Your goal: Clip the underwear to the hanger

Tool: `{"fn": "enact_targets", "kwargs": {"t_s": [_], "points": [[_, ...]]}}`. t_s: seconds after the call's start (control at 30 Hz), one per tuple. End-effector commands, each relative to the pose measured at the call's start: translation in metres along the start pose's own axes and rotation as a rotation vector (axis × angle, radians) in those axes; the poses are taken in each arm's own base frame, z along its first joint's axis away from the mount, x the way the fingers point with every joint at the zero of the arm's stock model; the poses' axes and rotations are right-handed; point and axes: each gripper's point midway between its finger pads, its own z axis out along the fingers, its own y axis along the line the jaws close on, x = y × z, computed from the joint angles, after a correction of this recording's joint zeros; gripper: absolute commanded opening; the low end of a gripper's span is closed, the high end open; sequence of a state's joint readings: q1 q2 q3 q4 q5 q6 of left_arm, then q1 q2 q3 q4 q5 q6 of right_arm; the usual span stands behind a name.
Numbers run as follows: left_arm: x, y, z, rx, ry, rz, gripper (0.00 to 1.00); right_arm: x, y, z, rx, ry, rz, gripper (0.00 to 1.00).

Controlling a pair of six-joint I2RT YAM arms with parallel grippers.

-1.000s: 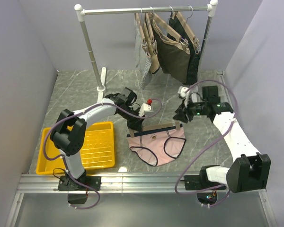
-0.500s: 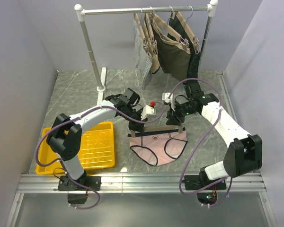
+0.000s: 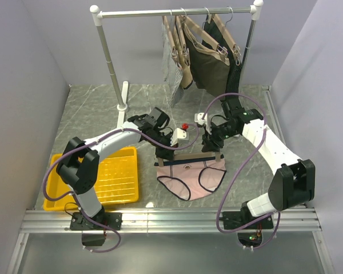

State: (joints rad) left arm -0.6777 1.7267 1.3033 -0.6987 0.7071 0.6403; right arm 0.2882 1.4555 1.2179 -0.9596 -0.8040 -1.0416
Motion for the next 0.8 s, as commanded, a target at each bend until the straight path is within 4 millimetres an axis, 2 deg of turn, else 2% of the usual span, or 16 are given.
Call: {"fn": "enact_targets", "kwargs": {"t_s": [0.0, 0.1, 0.2, 0.4, 0.53, 0.63, 0.77], "points": [[-0.015, 0.007, -0.011, -0.051, -0.042, 0.056, 0.0, -0.014, 0.008, -0.016, 0.005, -0.009, -0.015, 0.45], [-0.014, 0.008, -0.01, -0.047, -0.035, 0.048, 0.0, -0.014, 0.012, -0.018, -0.01, 0.001, -0.018, 0.45], [-0.018, 0.008, -0.011, -0.05, -0.046, 0.054, 0.0, -0.006, 0.018, -0.014, -0.036, 0.038, -0.009, 0.45], [-0.024, 0.008, -0.012, -0.046, -0.062, 0.062, 0.0, 0.006, 0.014, -0.003, 0.003, 0.079, -0.013, 0.45], [-0.028, 0.009, -0.013, -0.046, -0.067, 0.059, 0.0, 0.004, 0.008, 0.003, 0.018, 0.089, -0.015, 0.44], [-0.031, 0.01, -0.015, -0.052, -0.073, 0.059, 0.0, 0.007, 0.003, 0.006, 0.033, 0.11, -0.003, 0.39], [-0.033, 0.01, -0.016, -0.056, -0.083, 0.054, 0.0, 0.012, 0.002, 0.009, 0.03, 0.124, 0.002, 0.38]]}}
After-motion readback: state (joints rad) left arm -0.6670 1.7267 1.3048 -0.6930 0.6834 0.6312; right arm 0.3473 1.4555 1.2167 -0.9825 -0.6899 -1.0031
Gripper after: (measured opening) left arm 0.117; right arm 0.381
